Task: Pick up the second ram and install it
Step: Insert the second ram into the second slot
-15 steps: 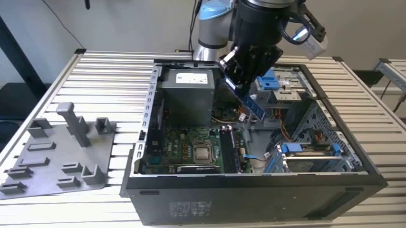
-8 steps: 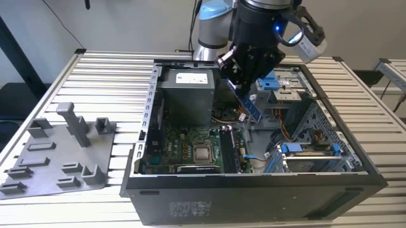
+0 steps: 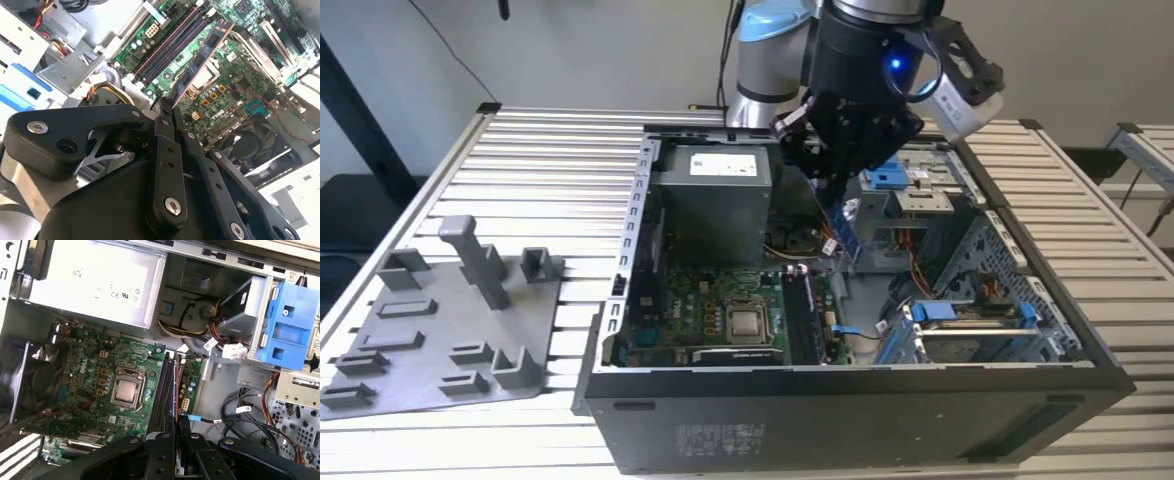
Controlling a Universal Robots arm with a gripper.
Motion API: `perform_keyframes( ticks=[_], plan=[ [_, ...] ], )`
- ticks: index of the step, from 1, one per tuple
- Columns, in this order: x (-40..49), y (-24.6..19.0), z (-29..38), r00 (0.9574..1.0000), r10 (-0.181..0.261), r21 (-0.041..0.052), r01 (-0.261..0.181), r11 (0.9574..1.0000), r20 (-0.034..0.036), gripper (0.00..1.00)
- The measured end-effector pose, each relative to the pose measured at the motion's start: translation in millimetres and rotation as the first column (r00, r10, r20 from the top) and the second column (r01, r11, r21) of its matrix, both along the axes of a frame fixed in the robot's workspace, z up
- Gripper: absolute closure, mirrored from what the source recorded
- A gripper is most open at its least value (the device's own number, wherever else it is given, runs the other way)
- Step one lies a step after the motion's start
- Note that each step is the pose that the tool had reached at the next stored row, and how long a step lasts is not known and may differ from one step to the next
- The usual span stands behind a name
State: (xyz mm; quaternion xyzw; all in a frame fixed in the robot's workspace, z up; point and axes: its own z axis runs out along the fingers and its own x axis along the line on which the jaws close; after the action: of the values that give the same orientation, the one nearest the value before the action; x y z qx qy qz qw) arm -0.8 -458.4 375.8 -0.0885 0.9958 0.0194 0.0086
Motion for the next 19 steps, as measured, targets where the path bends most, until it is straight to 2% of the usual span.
perform_keyframes(
  ticks=[3, 6, 13, 17, 19],
  plan=[
    [0.0, 0.0, -1.0, 0.9989, -0.047, 0.0000, 0.047, 0.9989, 0.0000, 0.86],
    [0.1, 0.0, -1.7, 0.9959, -0.091, -0.0001, 0.091, 0.9959, 0.0000, 0.86],
    [0.5, 0.1, -3.0, 0.9832, -0.182, -0.0001, 0.182, 0.9832, 0.0000, 0.86],
    [0.7, 0.3, -3.4, 0.9753, -0.221, 0.0000, 0.221, 0.9753, 0.0000, 0.86],
    [0.7, 0.4, -3.3, 0.9729, -0.231, -0.0002, 0.231, 0.9729, 0.0000, 0.86]
  ],
)
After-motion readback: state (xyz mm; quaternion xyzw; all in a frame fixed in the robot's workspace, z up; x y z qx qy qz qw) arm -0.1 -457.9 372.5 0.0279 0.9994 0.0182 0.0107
